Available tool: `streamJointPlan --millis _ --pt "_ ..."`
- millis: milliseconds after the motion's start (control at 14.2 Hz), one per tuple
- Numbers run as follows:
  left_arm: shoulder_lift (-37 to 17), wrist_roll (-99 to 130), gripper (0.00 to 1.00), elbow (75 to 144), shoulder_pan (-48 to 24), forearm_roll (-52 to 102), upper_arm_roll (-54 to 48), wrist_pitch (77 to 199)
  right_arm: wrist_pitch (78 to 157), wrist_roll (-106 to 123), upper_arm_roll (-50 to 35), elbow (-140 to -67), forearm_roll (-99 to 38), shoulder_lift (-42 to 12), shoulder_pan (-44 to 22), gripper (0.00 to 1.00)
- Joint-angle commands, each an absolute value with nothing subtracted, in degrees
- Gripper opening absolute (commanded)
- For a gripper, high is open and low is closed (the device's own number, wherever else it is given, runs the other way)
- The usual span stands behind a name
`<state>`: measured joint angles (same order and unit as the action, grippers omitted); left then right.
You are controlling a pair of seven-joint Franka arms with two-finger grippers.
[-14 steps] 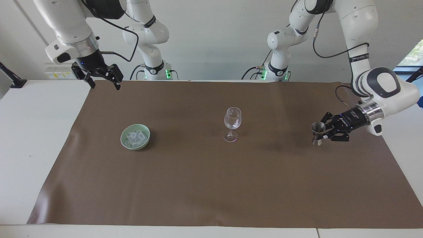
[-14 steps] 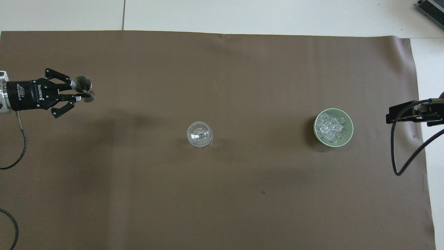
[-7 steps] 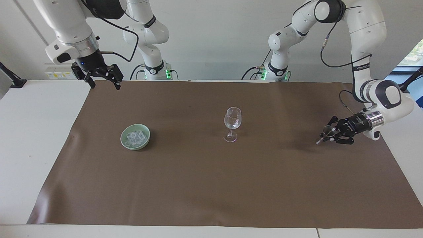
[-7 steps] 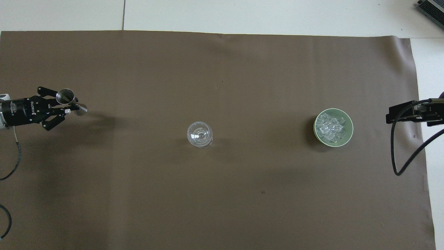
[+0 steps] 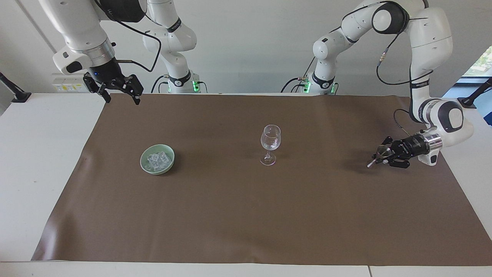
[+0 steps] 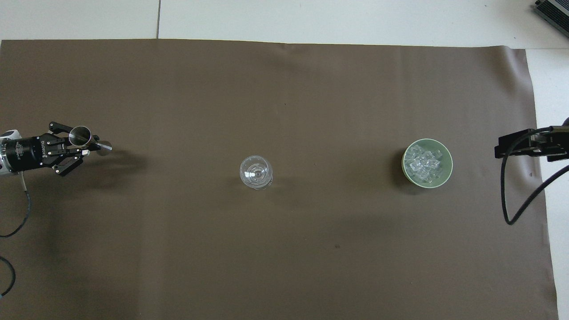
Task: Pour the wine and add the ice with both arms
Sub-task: 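Carry the jigger with the left gripper back toward its starting spot, then lower the jigger onto the mat with the left gripper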
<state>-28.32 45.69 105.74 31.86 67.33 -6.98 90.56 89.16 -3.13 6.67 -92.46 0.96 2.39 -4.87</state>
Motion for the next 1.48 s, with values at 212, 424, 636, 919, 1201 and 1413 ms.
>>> streamJointPlan --millis 212,424,636,919,1201,1413 --pt "-31.38 43.07 0.00 102.48 30.06 63.99 -7.38 90.17 89.82 -2.20 6.50 -93.52 -0.53 3.34 -4.13 1.00" --pt "-31.46 43.15 0.00 102.48 29.97 63.90 -7.38 91.05 89.82 -2.20 6.50 -93.52 -0.53 3.34 -4.22 1.00" --pt "-31.55 43.33 0.00 102.66 29.62 63.98 -7.30 92.54 89.82 -2.20 6.50 -93.52 -0.53 3.34 -4.13 1.00" --pt "-31.82 43.33 0.00 102.92 29.00 63.81 -7.21 93.69 89.82 -2.20 6.50 -93.52 -0.53 3.34 -4.22 1.00" --pt "-31.90 43.33 0.00 103.27 28.39 61.79 -7.21 95.45 89.82 -2.20 6.50 -93.52 -0.53 3.34 -4.13 1.00" --pt "-31.90 43.33 0.00 103.36 28.39 61.44 -7.12 95.54 89.82 -2.20 6.50 -93.52 -0.53 3.34 -4.13 1.00"
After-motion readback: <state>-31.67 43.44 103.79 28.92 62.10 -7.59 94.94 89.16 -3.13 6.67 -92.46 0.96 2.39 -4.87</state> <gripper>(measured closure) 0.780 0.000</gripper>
